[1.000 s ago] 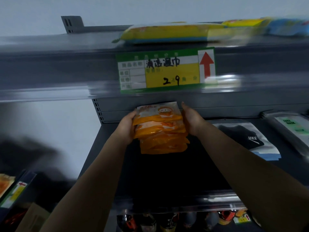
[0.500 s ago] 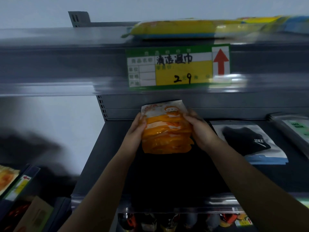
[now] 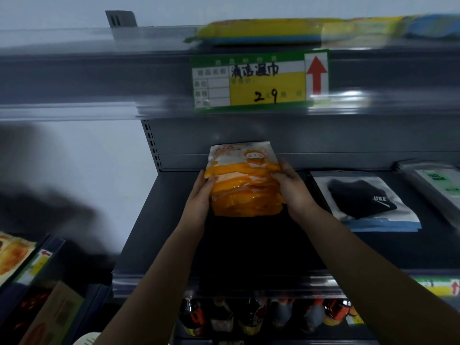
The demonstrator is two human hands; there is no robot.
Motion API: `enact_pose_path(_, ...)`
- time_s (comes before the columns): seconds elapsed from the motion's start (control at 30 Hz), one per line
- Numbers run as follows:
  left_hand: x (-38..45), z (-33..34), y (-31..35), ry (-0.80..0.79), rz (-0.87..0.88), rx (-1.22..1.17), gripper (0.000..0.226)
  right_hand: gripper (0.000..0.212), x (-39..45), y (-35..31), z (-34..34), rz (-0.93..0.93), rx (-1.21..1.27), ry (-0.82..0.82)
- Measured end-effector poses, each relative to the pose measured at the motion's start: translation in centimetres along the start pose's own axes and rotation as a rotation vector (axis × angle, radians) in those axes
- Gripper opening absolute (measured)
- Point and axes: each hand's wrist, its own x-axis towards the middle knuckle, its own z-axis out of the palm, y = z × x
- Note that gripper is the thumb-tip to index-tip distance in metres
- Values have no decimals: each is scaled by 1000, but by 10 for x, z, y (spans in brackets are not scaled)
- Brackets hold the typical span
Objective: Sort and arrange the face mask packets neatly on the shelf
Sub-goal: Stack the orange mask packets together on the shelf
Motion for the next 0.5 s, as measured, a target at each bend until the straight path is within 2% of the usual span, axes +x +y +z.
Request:
enact_pose_path(0.1,2,5,0,2,-4,-17,42,38,-2,3,1,10,-9,14)
enact_pose_path(0.3,9,19,4,20,-36,47,48,37,0,6,-9,52,-28,87)
enact_pose_path(0.5,10,25,3,-39,-4,79,44,36,0,7,-21,46,42,107)
